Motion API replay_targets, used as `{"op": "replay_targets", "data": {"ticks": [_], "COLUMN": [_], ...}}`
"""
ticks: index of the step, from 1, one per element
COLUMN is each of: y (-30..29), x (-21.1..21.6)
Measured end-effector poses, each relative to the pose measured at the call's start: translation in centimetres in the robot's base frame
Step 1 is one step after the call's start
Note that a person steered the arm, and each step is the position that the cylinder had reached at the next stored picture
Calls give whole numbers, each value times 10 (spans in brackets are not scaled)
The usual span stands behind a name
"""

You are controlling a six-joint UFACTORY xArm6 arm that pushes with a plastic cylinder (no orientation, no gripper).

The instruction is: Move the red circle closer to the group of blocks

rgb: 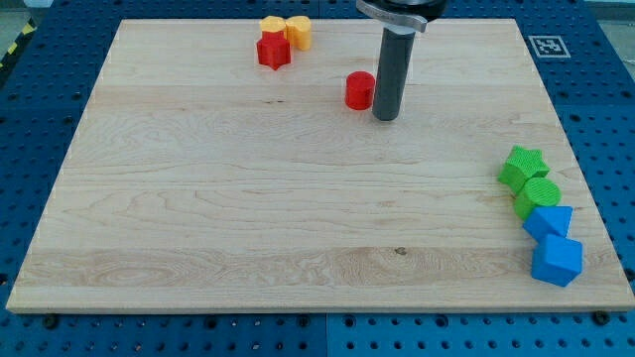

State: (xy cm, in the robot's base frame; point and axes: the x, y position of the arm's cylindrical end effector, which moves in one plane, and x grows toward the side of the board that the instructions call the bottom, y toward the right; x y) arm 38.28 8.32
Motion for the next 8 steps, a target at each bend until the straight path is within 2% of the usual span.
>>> {"op": "replay_targets", "data": {"ticks": [1,4,5,8], "y": [-15,-51,-67,-89], "x": [-28,-34,-70,-79]}}
